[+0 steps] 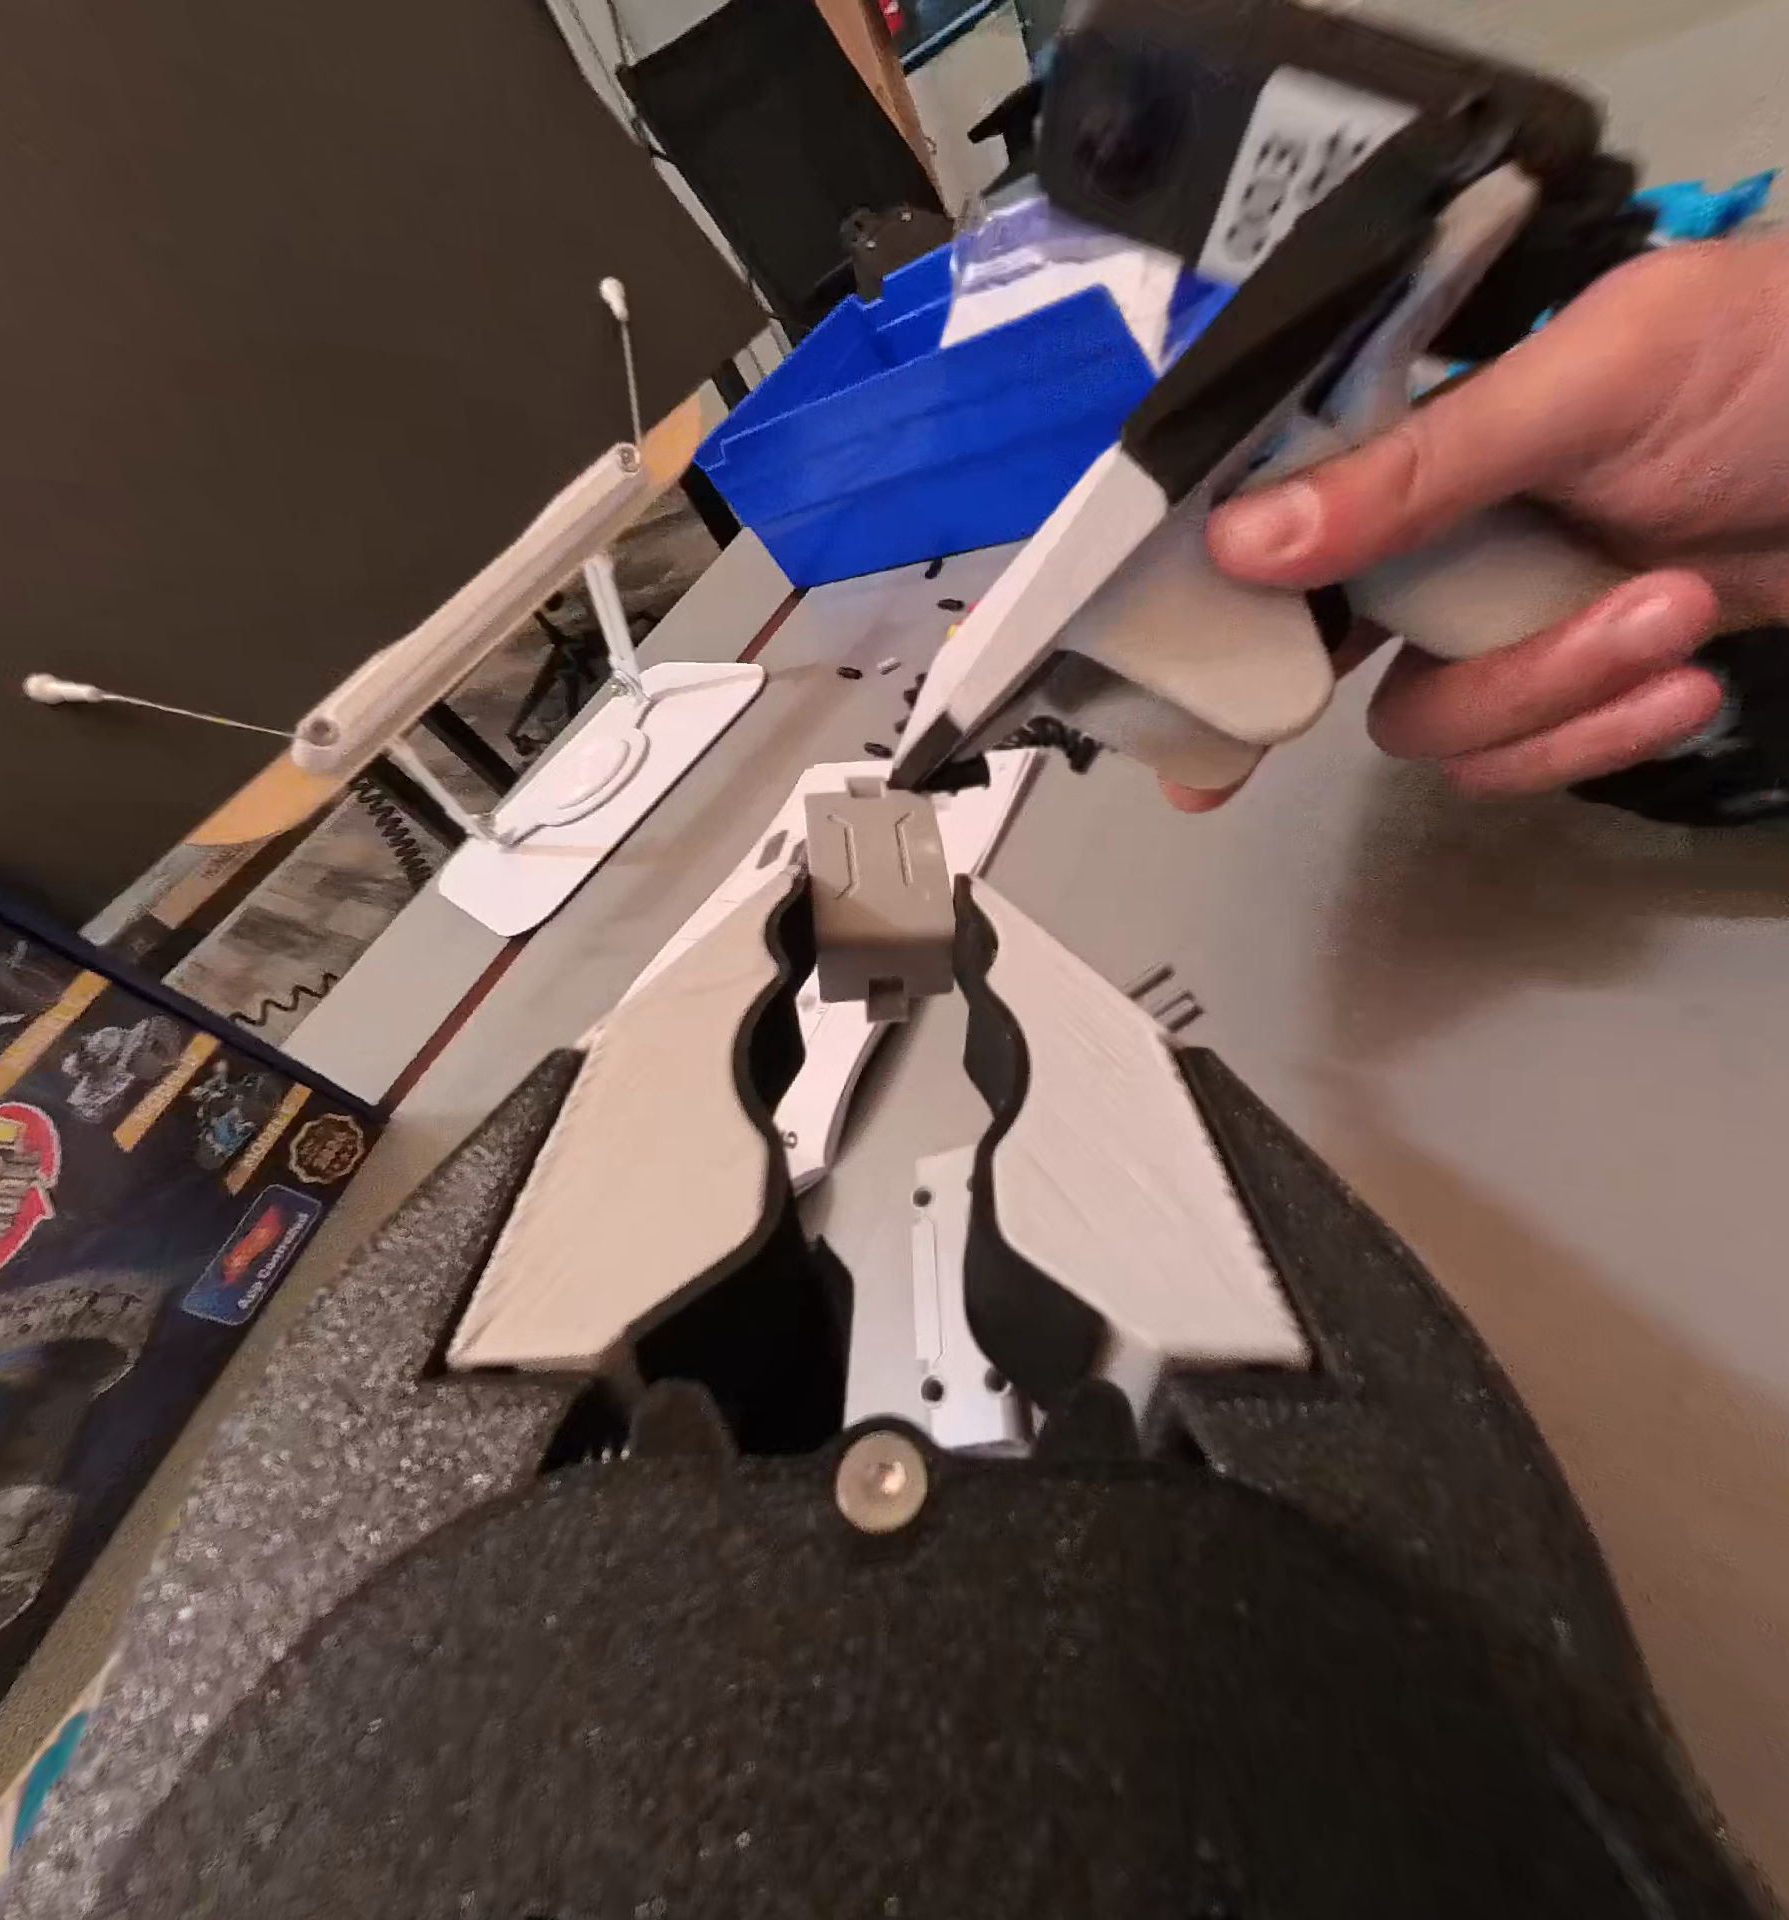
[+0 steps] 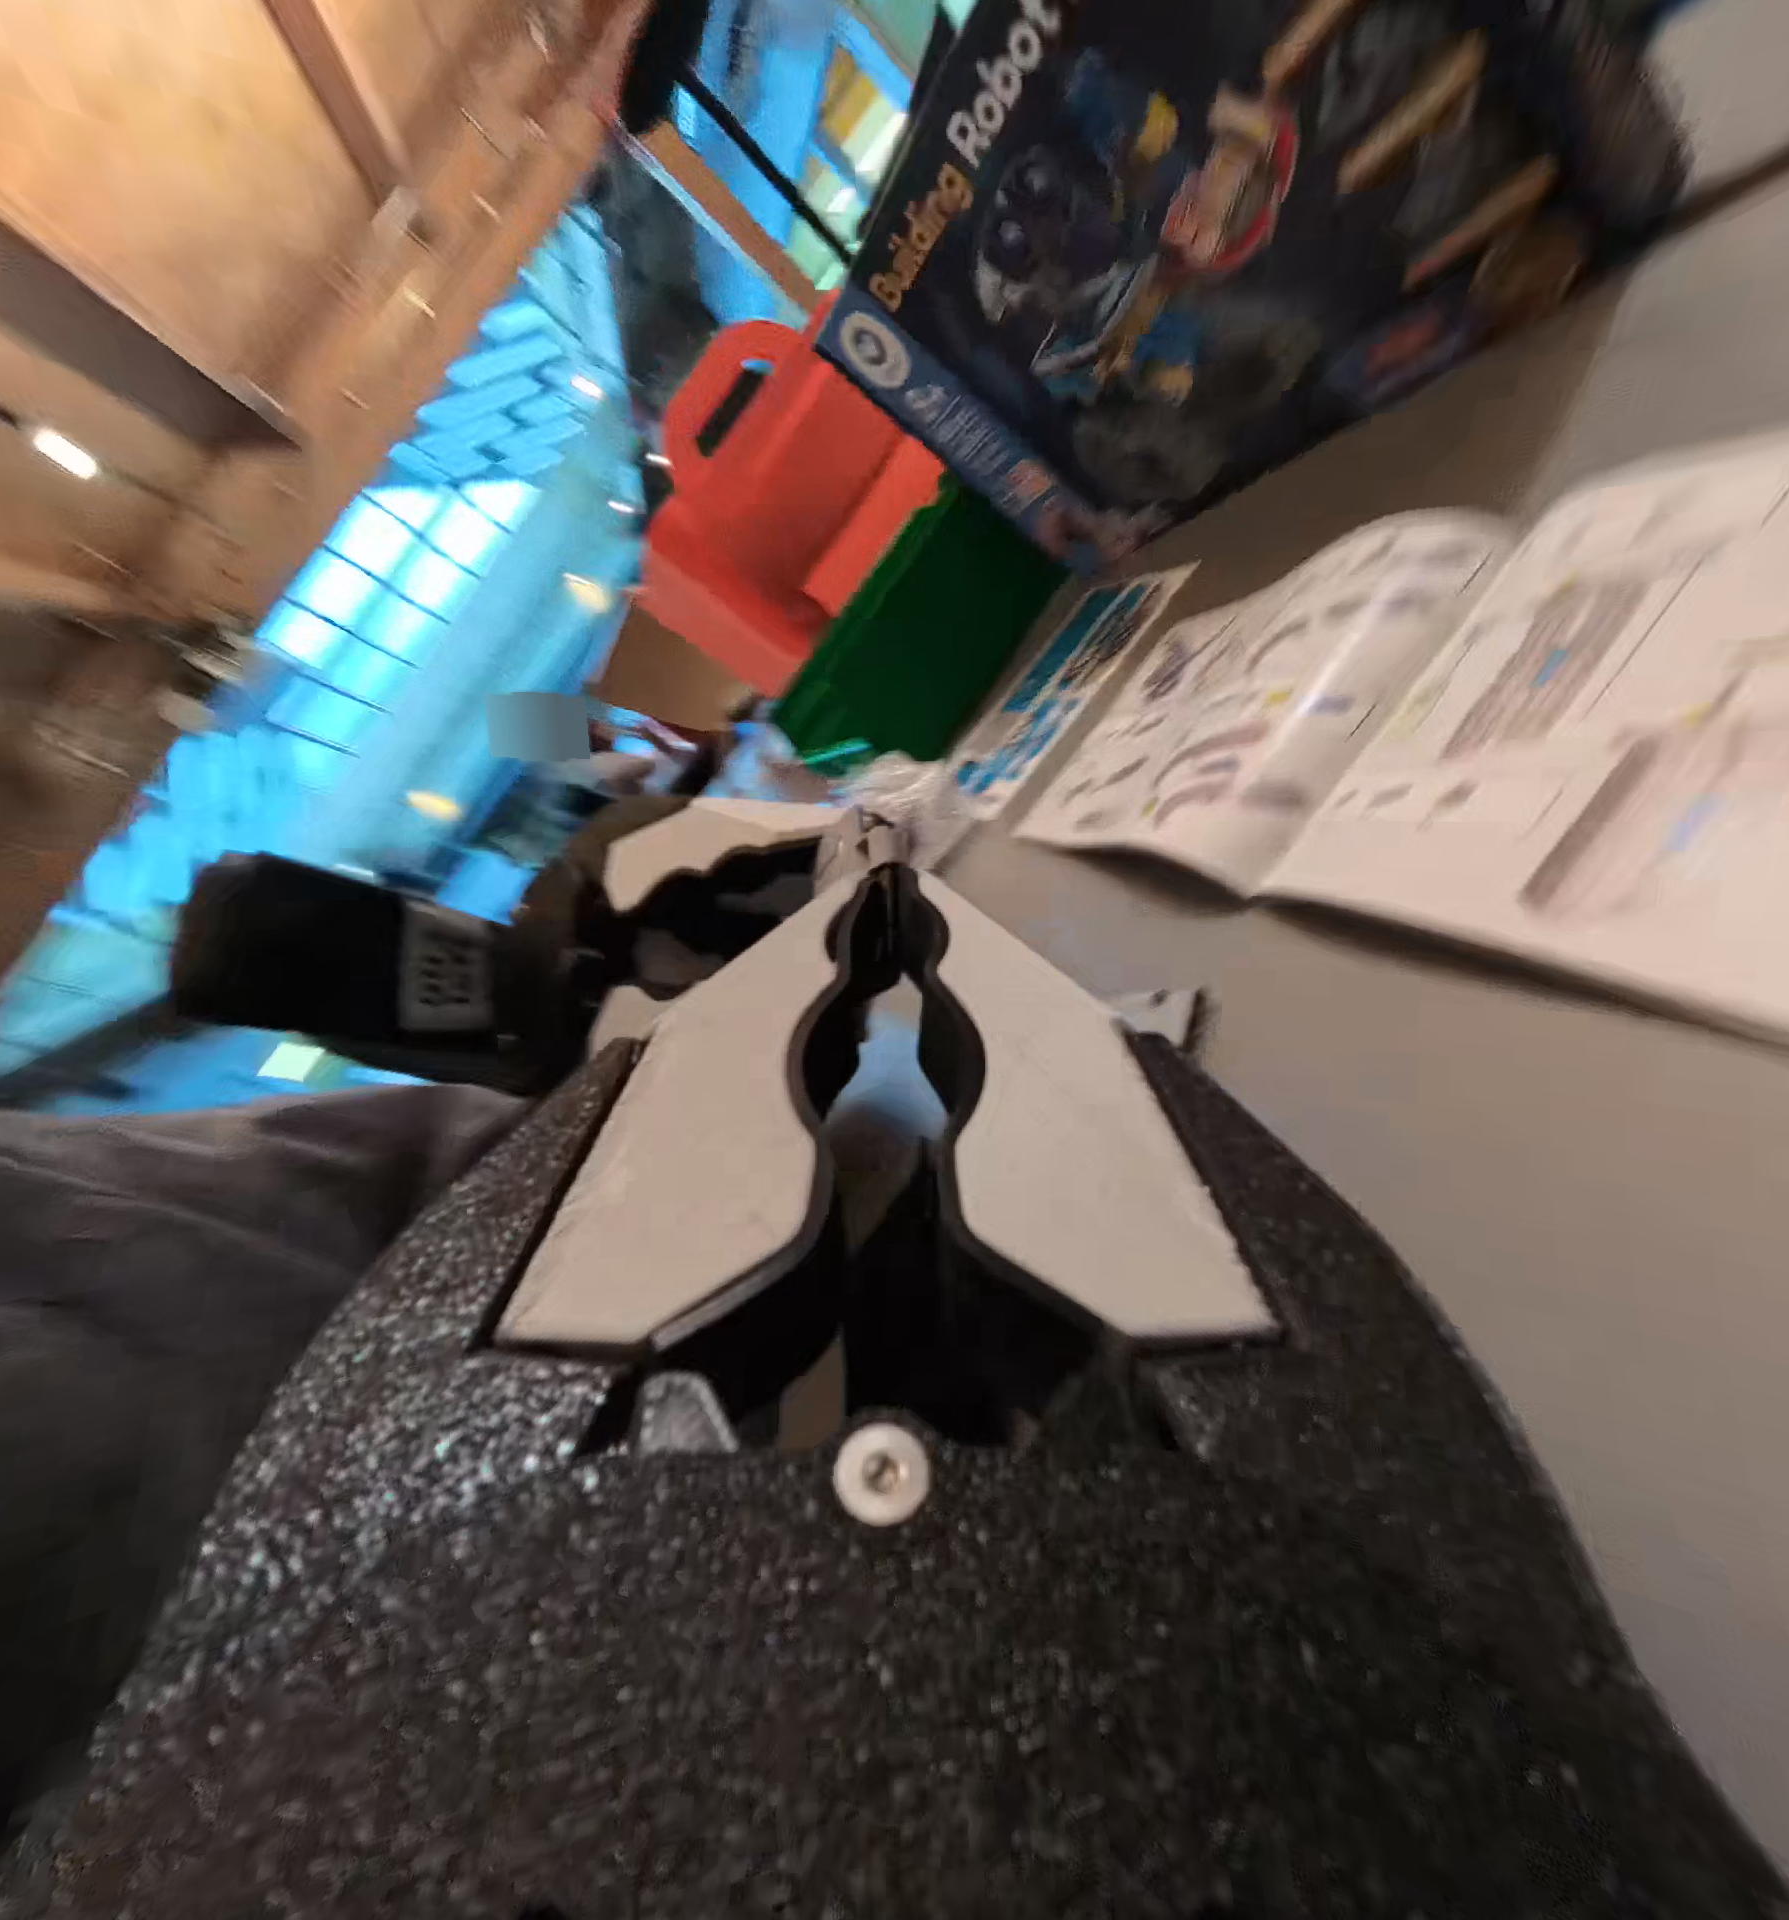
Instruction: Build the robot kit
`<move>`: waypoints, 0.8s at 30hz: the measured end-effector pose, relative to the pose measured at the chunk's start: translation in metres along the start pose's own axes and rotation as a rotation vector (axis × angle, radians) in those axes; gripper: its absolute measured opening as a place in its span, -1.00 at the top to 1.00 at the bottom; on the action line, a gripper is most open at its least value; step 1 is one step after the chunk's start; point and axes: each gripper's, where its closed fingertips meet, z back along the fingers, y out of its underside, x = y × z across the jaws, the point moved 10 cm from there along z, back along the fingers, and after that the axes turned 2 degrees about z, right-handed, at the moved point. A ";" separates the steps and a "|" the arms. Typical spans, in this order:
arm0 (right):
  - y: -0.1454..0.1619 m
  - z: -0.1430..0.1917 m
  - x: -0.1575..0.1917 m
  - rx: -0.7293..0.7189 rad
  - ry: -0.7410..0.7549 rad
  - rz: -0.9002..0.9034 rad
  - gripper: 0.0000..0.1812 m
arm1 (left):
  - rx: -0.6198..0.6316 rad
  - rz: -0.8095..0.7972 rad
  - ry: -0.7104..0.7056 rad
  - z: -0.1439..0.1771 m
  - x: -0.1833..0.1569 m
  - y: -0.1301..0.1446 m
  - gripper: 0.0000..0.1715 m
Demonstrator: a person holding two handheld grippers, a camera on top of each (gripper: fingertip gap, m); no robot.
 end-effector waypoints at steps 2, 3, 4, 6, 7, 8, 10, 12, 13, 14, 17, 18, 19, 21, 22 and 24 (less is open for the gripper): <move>-0.001 0.000 0.006 -0.033 0.002 0.038 0.99 | -0.018 0.003 -0.007 0.002 0.001 -0.002 0.70; 0.001 -0.001 0.001 -0.050 -0.076 -0.068 1.00 | -0.028 -0.013 -0.001 0.003 0.001 -0.002 0.70; 0.005 -0.001 -0.008 -0.073 -0.173 -0.211 1.00 | -0.034 -0.035 -0.002 0.003 -0.001 -0.003 0.70; 0.014 -0.004 -0.019 -0.090 -0.304 -0.420 1.00 | -0.037 -0.025 0.021 0.003 -0.001 -0.003 0.70; 0.013 -0.005 -0.017 -0.076 -0.275 -0.387 0.98 | -0.036 -0.001 0.035 0.004 0.001 -0.001 0.70; 0.009 -0.004 -0.013 -0.055 -0.220 -0.296 0.97 | -0.041 0.049 0.058 0.005 0.004 0.000 0.71; 0.003 -0.003 -0.004 -0.038 -0.142 -0.122 0.95 | -0.071 0.205 0.134 0.004 0.013 0.002 0.71; -0.002 0.001 0.001 -0.035 -0.086 0.008 0.84 | -0.086 0.338 0.191 0.003 0.021 0.005 0.71; -0.005 0.005 0.004 -0.025 -0.082 0.070 0.74 | -0.098 0.407 0.218 0.004 0.026 0.008 0.71; -0.009 0.010 0.009 -0.029 -0.106 0.130 0.68 | -0.119 0.482 0.274 0.005 0.031 0.010 0.71; -0.009 0.012 0.028 0.052 -0.145 0.384 0.48 | -0.225 0.689 0.504 0.011 0.037 0.010 0.71; -0.005 0.011 0.033 0.084 -0.148 0.450 0.43 | -0.265 0.729 0.580 0.013 0.037 0.007 0.70; -0.002 0.011 0.038 0.114 -0.187 0.497 0.45 | -0.296 0.737 0.610 0.016 0.037 0.006 0.70; -0.002 0.014 0.044 0.099 -0.241 0.526 0.48 | -0.302 0.702 0.679 0.019 0.032 0.003 0.71; -0.001 0.015 0.046 0.093 -0.292 0.513 0.53 | -0.304 0.681 0.699 0.020 0.030 0.002 0.70; -0.001 0.014 0.047 0.114 -0.362 0.454 0.55 | -0.314 0.661 0.740 0.021 0.025 -0.001 0.71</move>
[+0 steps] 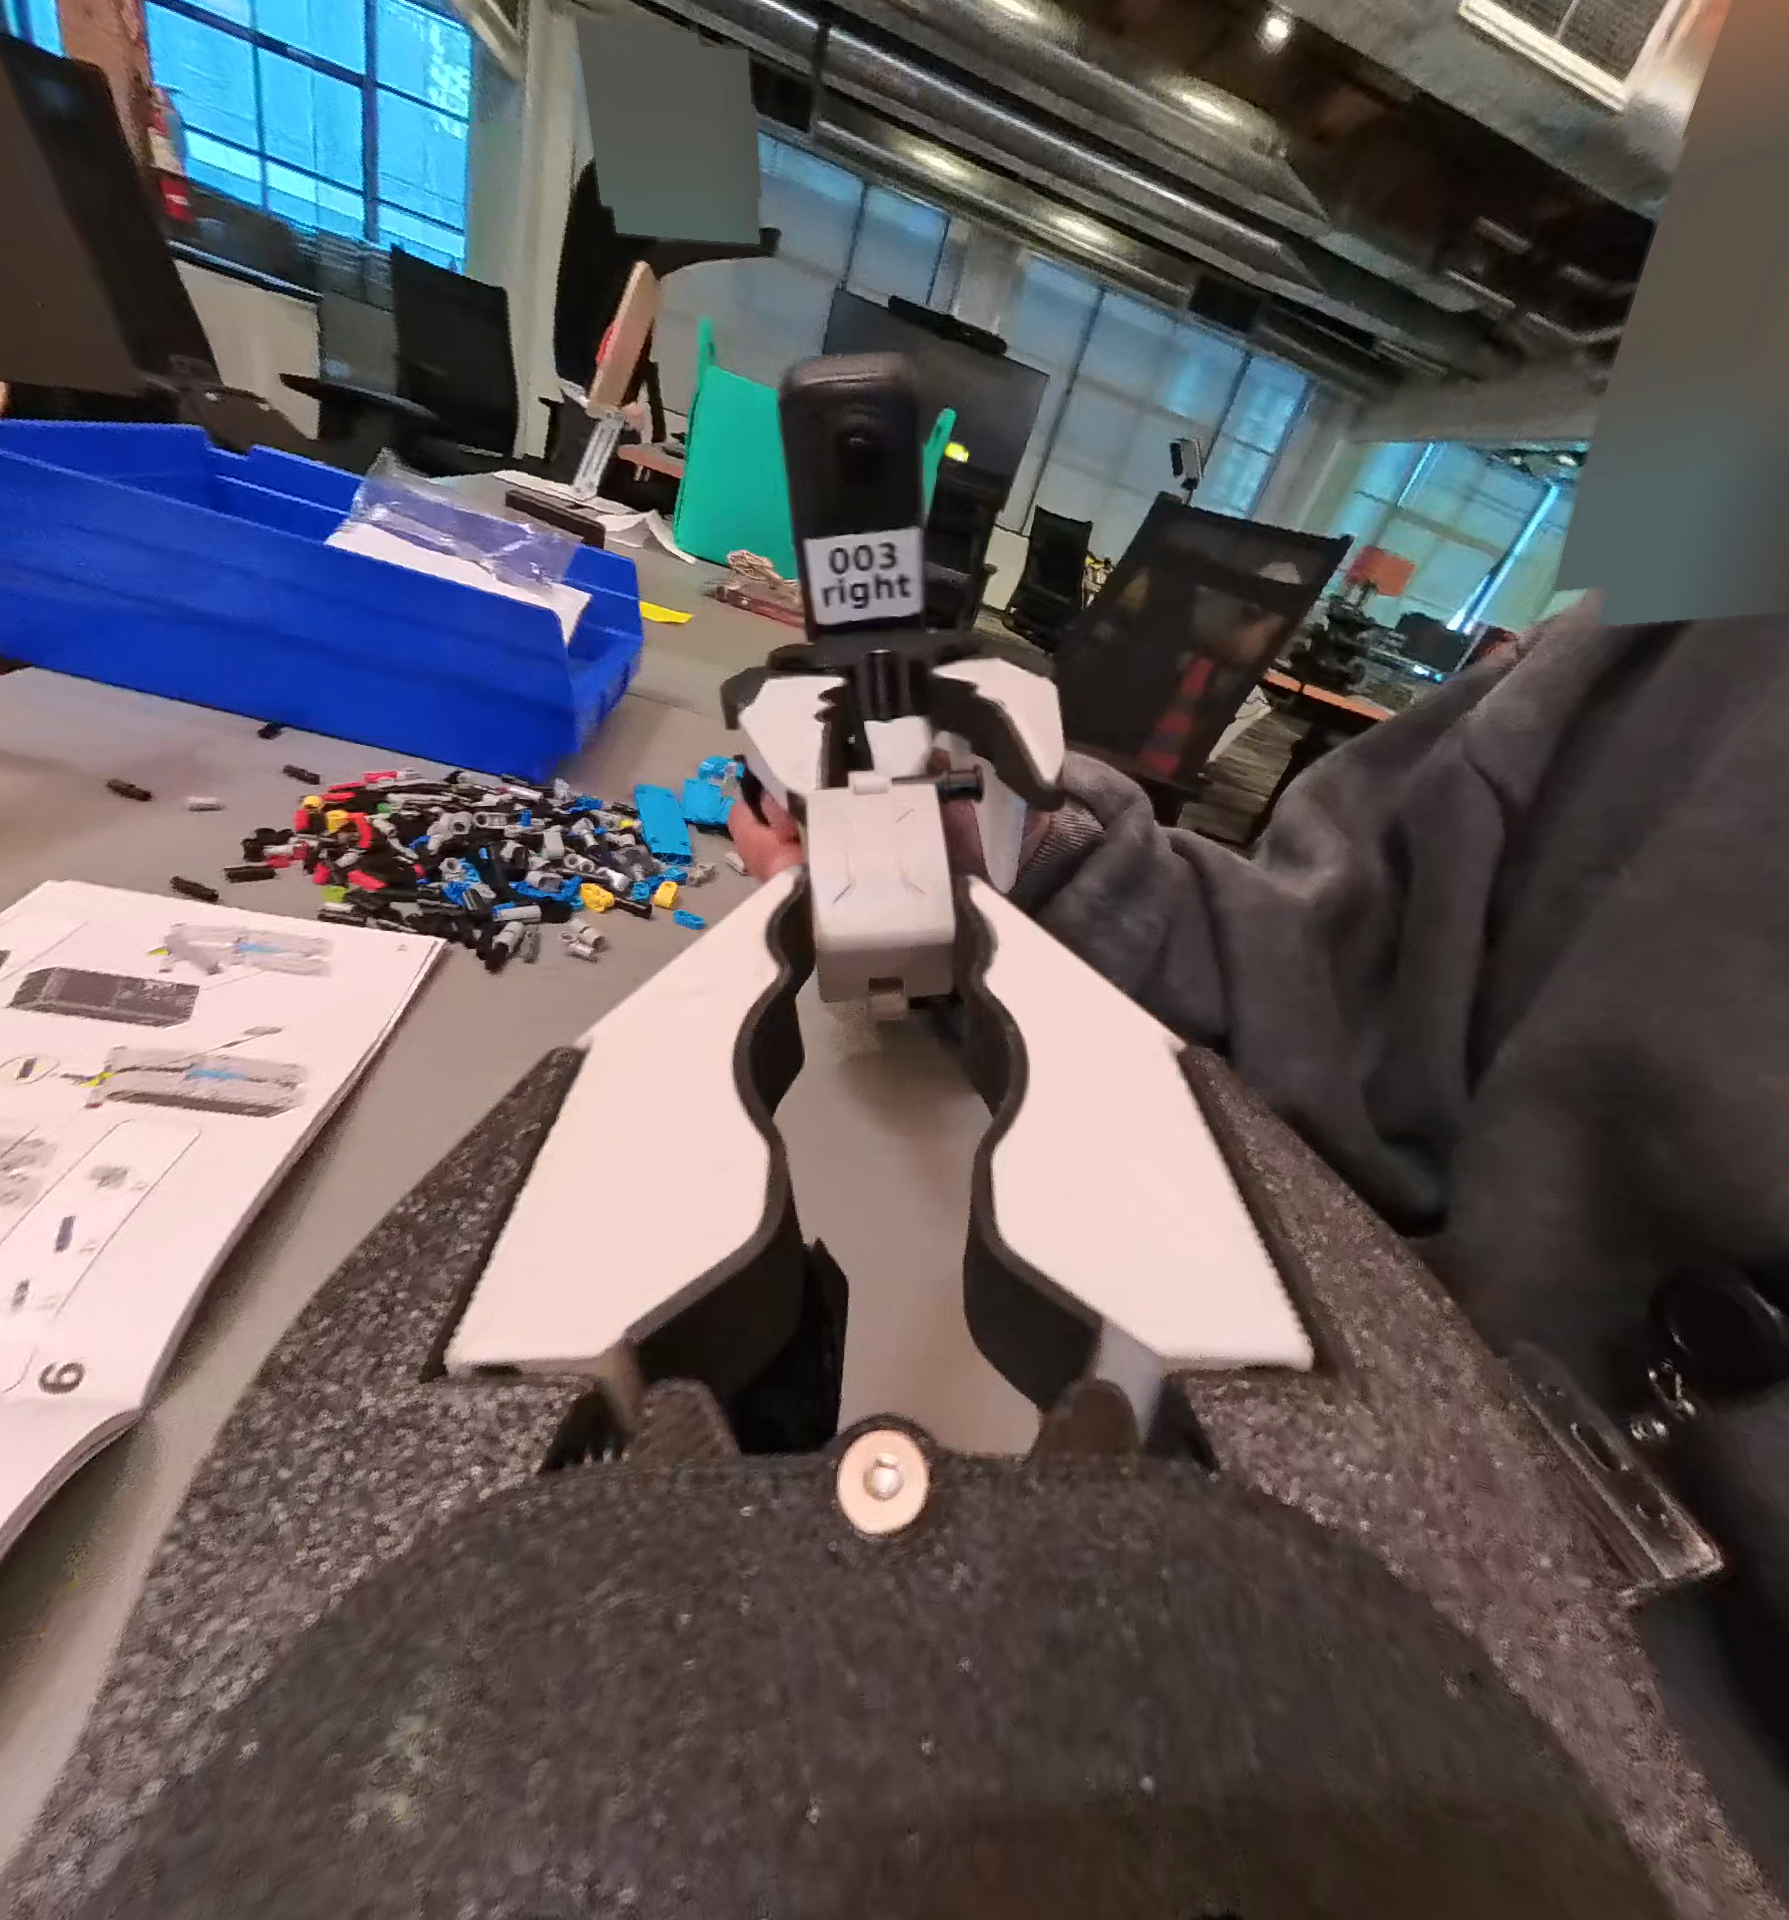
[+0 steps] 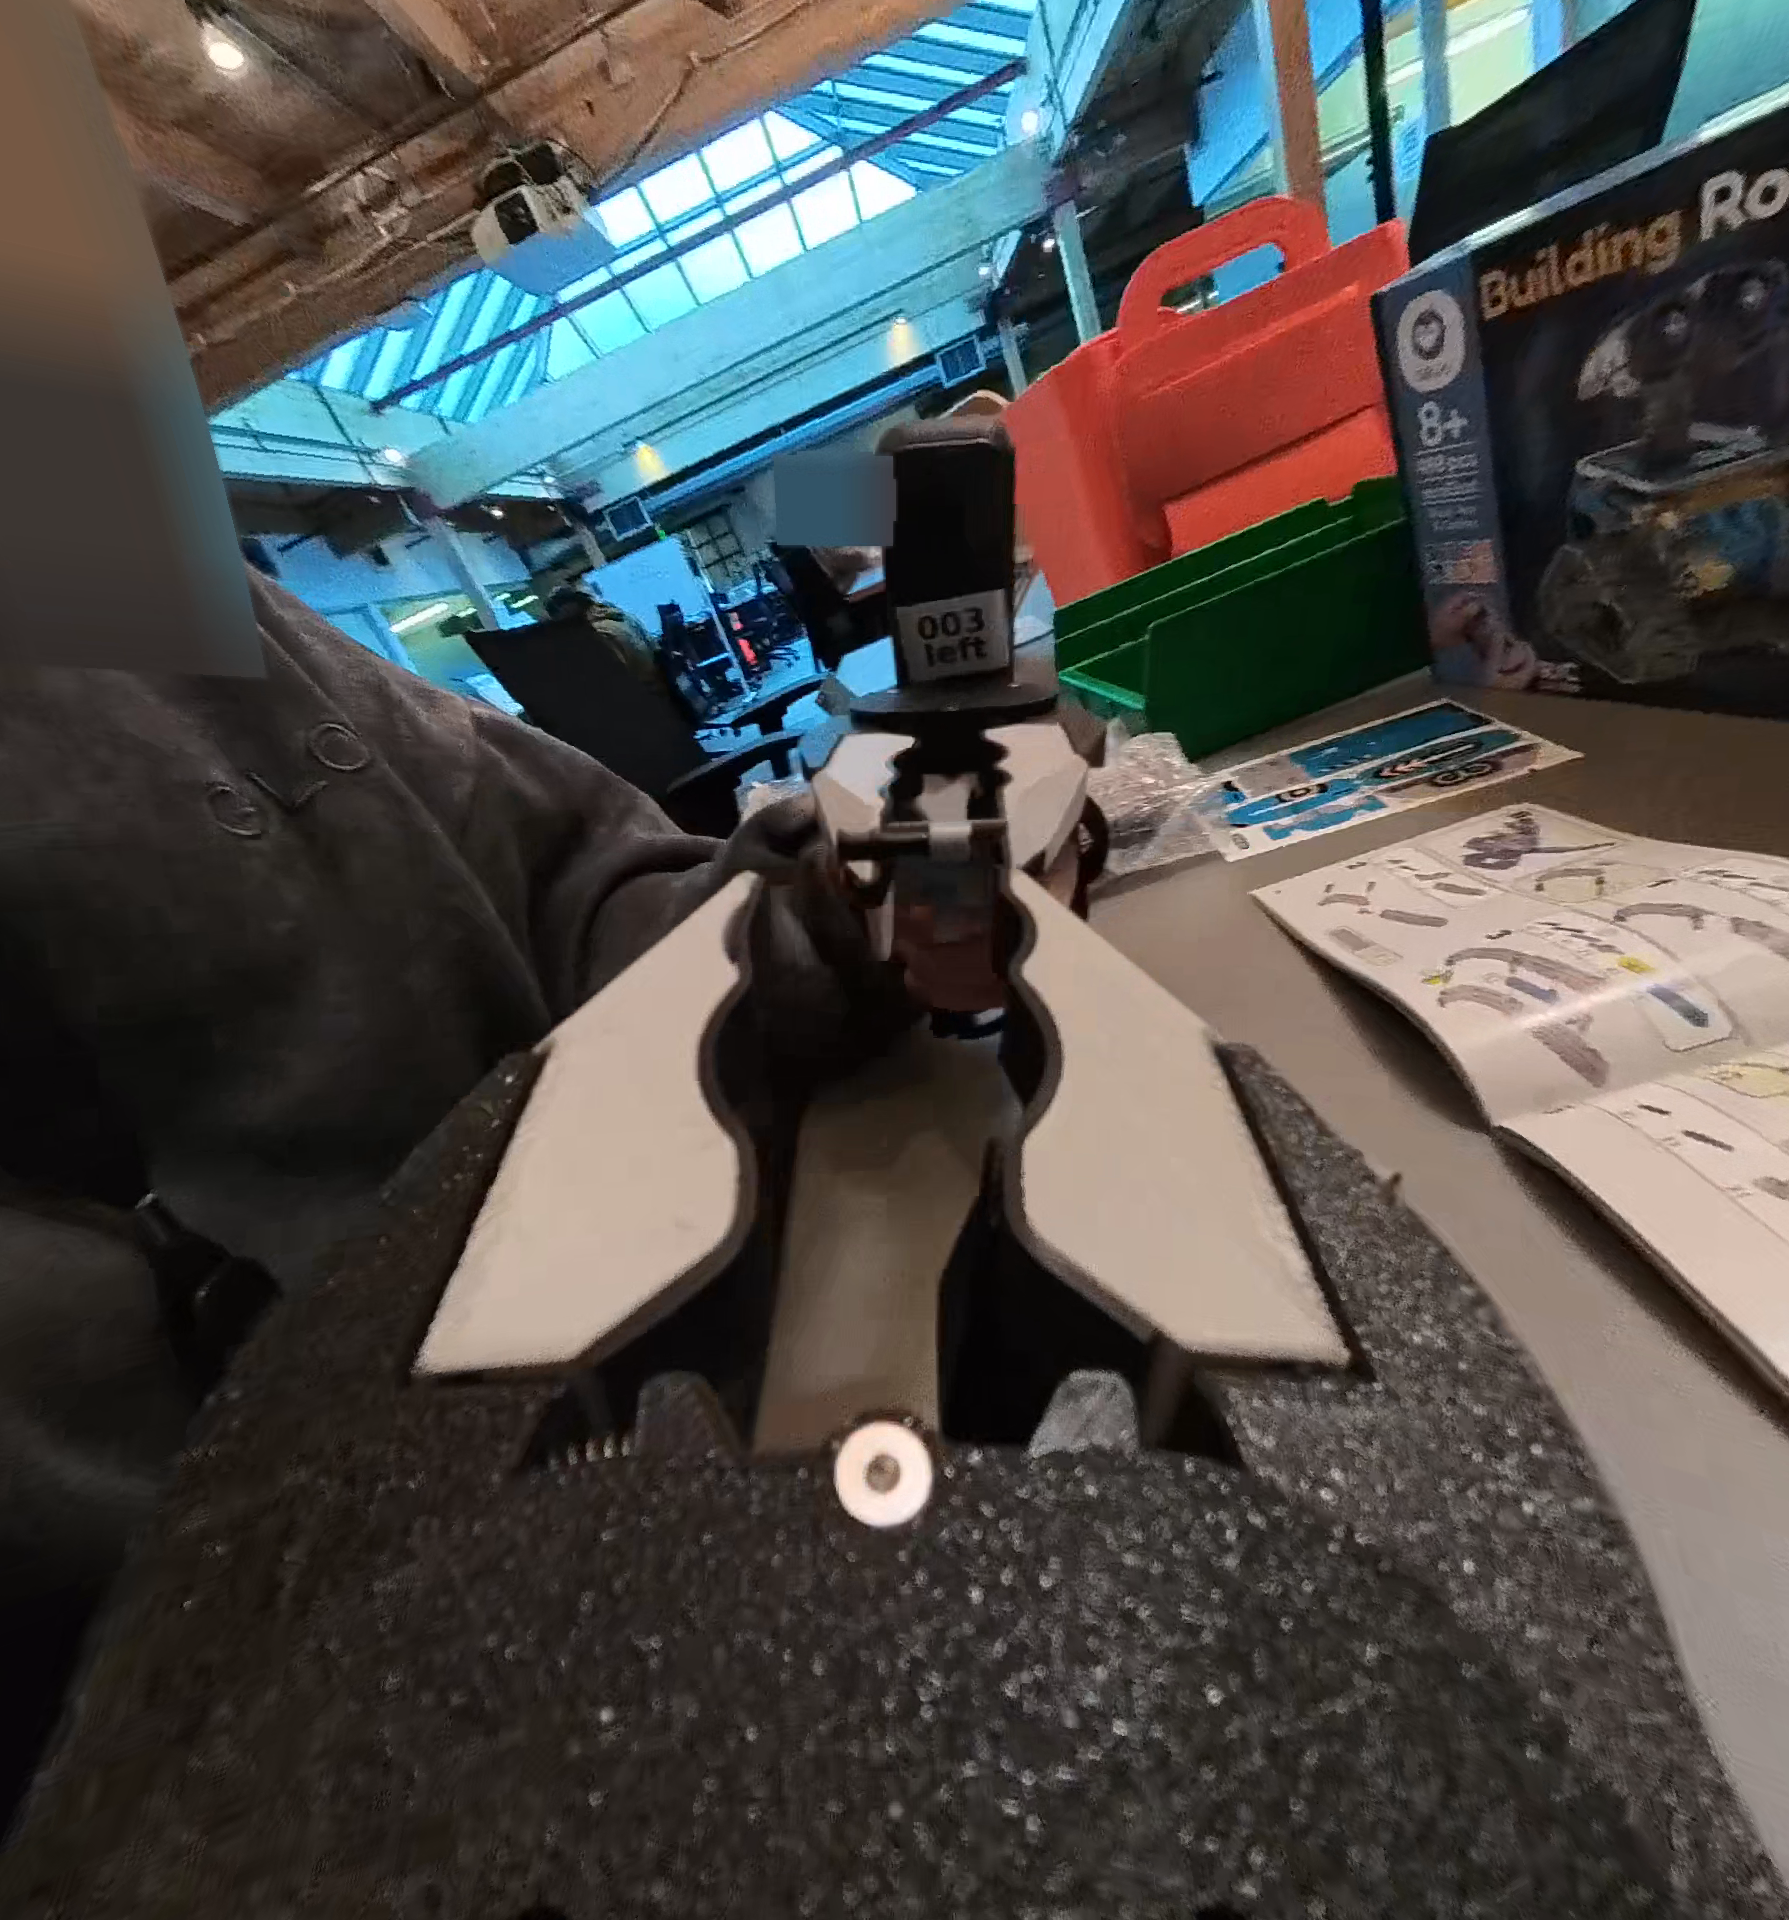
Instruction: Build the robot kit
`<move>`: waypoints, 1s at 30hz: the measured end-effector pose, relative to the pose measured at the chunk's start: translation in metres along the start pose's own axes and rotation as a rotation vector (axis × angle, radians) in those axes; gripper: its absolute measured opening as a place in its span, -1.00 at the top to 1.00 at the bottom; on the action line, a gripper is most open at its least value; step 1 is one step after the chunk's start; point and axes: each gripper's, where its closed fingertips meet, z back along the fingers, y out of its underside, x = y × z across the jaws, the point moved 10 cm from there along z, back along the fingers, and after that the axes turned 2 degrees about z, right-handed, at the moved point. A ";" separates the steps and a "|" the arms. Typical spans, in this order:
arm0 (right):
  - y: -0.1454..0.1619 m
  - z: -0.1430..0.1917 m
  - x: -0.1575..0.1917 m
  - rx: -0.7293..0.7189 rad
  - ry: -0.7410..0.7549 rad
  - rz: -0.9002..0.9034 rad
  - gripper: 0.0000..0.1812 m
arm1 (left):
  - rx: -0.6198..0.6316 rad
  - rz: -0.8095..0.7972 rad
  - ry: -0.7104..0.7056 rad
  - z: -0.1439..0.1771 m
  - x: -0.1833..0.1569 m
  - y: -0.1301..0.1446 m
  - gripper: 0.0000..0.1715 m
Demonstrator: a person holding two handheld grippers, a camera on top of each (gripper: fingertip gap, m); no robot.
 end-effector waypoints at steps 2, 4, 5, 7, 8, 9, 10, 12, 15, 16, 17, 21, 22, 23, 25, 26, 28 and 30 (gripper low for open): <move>0.000 -0.001 -0.001 -0.003 -0.036 -0.038 0.55 | 0.035 -0.033 0.011 -0.004 -0.004 0.003 0.71; 0.001 -0.001 -0.001 0.006 -0.022 -0.033 0.63 | 0.058 -0.052 0.013 -0.007 -0.006 0.006 0.70; 0.002 0.000 -0.001 0.013 -0.011 -0.022 0.65 | 0.060 -0.051 0.011 -0.008 -0.006 0.006 0.70; 0.003 0.001 -0.002 0.030 0.001 -0.015 0.66 | 0.070 -0.045 0.006 -0.008 -0.004 0.007 0.70; 0.003 0.002 -0.002 0.043 0.012 -0.013 0.66 | 0.077 -0.041 -0.004 -0.008 -0.003 0.007 0.70; 0.004 0.002 -0.003 0.052 0.018 -0.006 0.67 | 0.082 -0.036 -0.006 -0.009 -0.003 0.008 0.70; 0.004 0.002 -0.003 0.060 0.019 -0.004 0.67 | 0.086 -0.033 -0.006 -0.009 -0.003 0.009 0.70; 0.004 0.002 -0.003 0.061 0.023 0.004 0.68 | 0.084 -0.032 -0.009 -0.008 -0.002 0.008 0.70; 0.005 0.002 -0.004 0.091 0.045 0.025 0.74 | 0.098 -0.031 -0.037 -0.008 0.000 0.010 0.70; 0.006 0.003 -0.004 0.102 0.053 0.039 0.74 | 0.105 -0.033 -0.045 -0.008 0.000 0.011 0.71; 0.006 0.003 -0.004 0.116 0.062 0.051 0.74 | 0.110 -0.038 -0.055 -0.008 0.000 0.011 0.71; 0.007 0.003 -0.002 0.153 0.079 0.119 0.74 | 0.127 -0.052 -0.066 -0.007 -0.001 0.012 0.71; 0.006 0.003 -0.002 0.139 0.045 0.119 0.76 | 0.114 -0.048 -0.028 -0.006 -0.003 0.011 0.71; 0.005 0.004 -0.002 0.119 0.025 0.100 0.76 | 0.102 -0.036 0.014 -0.008 -0.007 0.010 0.71; 0.005 0.007 -0.003 0.121 -0.002 0.064 0.76 | 0.112 -0.049 0.011 -0.010 -0.009 0.011 0.71; 0.006 0.007 -0.003 0.130 0.003 0.069 0.76 | 0.117 -0.051 0.010 -0.010 -0.009 0.012 0.71; 0.005 0.006 -0.001 0.113 0.004 0.081 0.76 | 0.102 -0.044 0.018 -0.009 -0.010 0.010 0.71; 0.005 0.006 -0.002 0.124 0.034 0.107 0.76 | 0.110 -0.053 0.000 -0.008 -0.008 0.010 0.71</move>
